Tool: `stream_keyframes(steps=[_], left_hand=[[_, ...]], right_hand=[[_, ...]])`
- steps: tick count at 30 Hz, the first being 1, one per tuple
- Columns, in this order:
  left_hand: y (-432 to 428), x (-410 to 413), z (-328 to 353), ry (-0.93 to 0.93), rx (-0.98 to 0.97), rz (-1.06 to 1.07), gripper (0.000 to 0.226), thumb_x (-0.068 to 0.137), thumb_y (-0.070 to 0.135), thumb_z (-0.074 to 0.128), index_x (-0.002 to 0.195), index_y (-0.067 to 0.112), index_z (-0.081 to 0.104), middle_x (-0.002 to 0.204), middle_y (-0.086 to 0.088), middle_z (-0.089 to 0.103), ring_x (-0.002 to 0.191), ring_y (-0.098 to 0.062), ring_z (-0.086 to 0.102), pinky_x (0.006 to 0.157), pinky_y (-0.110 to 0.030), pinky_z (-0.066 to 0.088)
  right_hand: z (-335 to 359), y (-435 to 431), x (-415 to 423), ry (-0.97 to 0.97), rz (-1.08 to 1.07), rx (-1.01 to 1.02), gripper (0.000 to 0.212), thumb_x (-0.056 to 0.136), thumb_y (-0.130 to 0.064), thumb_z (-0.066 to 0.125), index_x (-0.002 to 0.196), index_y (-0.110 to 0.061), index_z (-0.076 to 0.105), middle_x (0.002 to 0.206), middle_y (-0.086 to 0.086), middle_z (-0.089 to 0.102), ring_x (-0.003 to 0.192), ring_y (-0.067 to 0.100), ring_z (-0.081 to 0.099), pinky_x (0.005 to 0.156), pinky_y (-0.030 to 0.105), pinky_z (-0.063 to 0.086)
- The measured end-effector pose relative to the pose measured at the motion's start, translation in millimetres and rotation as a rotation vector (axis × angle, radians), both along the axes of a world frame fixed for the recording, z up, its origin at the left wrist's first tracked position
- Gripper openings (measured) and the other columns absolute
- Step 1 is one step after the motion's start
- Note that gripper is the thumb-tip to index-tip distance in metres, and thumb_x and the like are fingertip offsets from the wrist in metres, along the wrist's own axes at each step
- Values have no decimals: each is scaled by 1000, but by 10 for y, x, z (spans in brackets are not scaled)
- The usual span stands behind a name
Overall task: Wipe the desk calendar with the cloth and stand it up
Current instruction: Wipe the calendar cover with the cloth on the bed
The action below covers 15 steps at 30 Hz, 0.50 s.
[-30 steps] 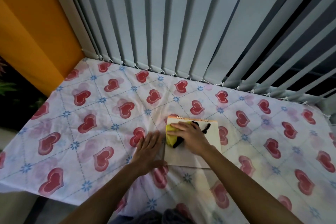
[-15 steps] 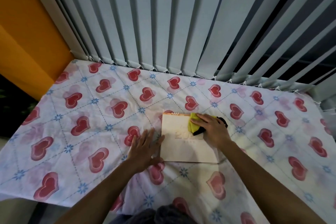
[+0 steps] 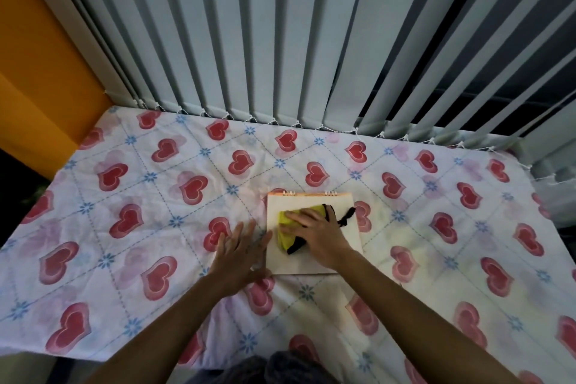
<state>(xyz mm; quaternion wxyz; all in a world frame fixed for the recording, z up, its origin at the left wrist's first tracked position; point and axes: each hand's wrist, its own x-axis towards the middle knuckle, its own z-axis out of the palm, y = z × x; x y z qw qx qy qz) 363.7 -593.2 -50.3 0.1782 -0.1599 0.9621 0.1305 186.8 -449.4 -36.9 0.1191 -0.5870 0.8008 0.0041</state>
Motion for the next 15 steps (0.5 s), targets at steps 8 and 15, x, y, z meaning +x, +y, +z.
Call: stream_keyframes(steps=[8,15], left_hand=[[-15,4,-44,23,-7,-3,90,85,62,47,147,34,-12,159,-12,-18,145,-38,-15,114,-61,0],[-166,-90,84,60,-210,-206,107,63,80,56,147,23,22,154,-23,21,139,-45,24,103,-67,30]], right_hand=[[48,755,-244,-101,119,5,72,77,-3,59,131,-49,47,149,-19,35,141,15,28,111,58,10],[60,175,44,-48,71,27,56,91,-17,53,134,-49,39,154,-15,27,142,21,22,109,60,9]])
